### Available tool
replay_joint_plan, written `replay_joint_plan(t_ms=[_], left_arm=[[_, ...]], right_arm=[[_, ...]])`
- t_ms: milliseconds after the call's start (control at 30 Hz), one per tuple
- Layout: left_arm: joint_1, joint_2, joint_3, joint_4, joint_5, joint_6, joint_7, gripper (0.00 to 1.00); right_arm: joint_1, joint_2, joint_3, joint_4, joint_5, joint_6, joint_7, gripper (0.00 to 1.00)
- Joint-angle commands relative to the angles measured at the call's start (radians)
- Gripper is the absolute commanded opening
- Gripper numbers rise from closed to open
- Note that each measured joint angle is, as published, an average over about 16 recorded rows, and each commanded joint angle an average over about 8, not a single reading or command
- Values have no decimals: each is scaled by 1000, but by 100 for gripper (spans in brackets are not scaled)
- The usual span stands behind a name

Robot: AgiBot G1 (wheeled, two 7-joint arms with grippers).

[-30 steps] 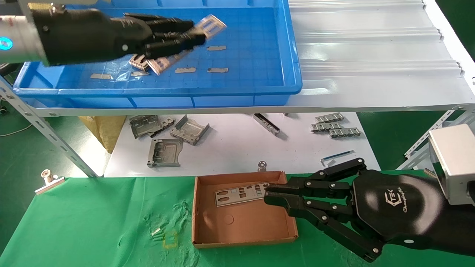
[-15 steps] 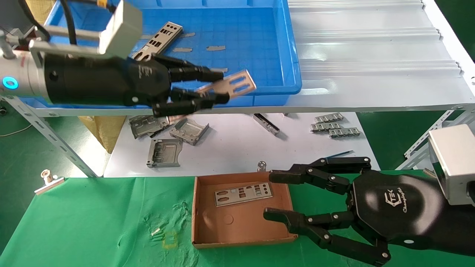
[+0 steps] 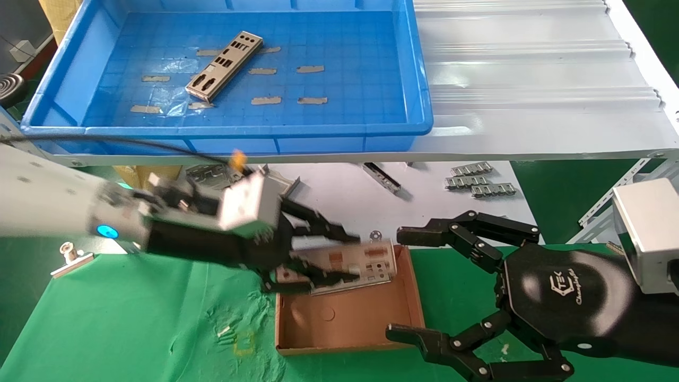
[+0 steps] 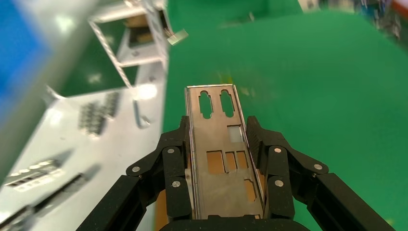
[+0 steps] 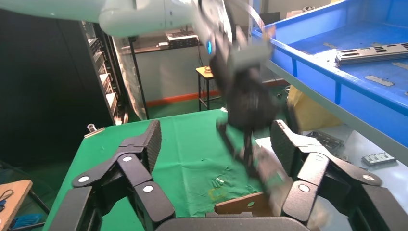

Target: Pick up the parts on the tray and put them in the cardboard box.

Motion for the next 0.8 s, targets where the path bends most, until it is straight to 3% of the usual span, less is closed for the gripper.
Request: replay_joint_plan(t_ms=[33, 433, 500, 533, 733, 800], left_arm=[[26, 27, 26, 14, 19, -23, 59, 0], [114, 178, 37, 230, 53, -229, 203, 0], [117, 194, 36, 258, 52, -248, 222, 5], [118, 200, 37, 269, 51, -256, 231, 11], [124, 218, 41, 301, 50, -299, 270, 85], [126, 220, 44, 301, 50, -312, 277, 100]], right_arm=[[0, 0, 0, 0, 0, 0, 0, 100], [0, 0, 0, 0, 0, 0, 0, 100], [0, 0, 0, 0, 0, 0, 0, 100], [0, 0, 0, 0, 0, 0, 0, 100], [0, 0, 0, 0, 0, 0, 0, 100], [0, 0, 0, 0, 0, 0, 0, 100]])
